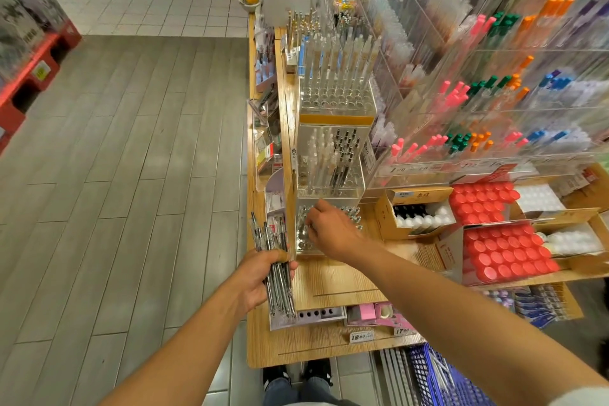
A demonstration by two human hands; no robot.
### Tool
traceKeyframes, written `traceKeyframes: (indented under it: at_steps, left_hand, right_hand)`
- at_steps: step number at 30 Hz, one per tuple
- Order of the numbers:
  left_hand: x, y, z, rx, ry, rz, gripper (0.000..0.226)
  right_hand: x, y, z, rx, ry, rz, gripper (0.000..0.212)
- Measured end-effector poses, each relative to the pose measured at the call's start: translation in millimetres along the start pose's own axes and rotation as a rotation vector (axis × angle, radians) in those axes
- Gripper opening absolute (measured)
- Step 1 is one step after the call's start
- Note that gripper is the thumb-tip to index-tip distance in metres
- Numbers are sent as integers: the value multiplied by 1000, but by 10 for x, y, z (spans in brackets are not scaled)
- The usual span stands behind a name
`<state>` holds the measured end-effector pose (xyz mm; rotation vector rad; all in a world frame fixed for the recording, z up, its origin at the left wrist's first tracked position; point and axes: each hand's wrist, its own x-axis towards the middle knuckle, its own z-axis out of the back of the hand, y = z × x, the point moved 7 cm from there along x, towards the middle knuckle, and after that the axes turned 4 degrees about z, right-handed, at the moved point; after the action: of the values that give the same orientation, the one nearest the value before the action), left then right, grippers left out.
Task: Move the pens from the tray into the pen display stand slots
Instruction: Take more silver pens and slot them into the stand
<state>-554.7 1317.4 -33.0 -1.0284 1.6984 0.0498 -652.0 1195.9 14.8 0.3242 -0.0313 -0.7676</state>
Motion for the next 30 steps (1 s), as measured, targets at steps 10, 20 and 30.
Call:
traceKeyframes:
  at_steps: [10, 20, 30]
  left_hand:
    - [-13, 20, -9, -17, 26, -3, 23]
    - [-62, 37, -119, 18, 118, 23, 31]
    - [-112, 6, -172, 3, 143, 12, 33]
  right_hand:
    - [114, -36, 25, -42, 59, -114, 14]
    - [-16, -63, -4, 969, 177, -338, 21]
    - [-38, -48, 94, 1262, 221, -378, 9]
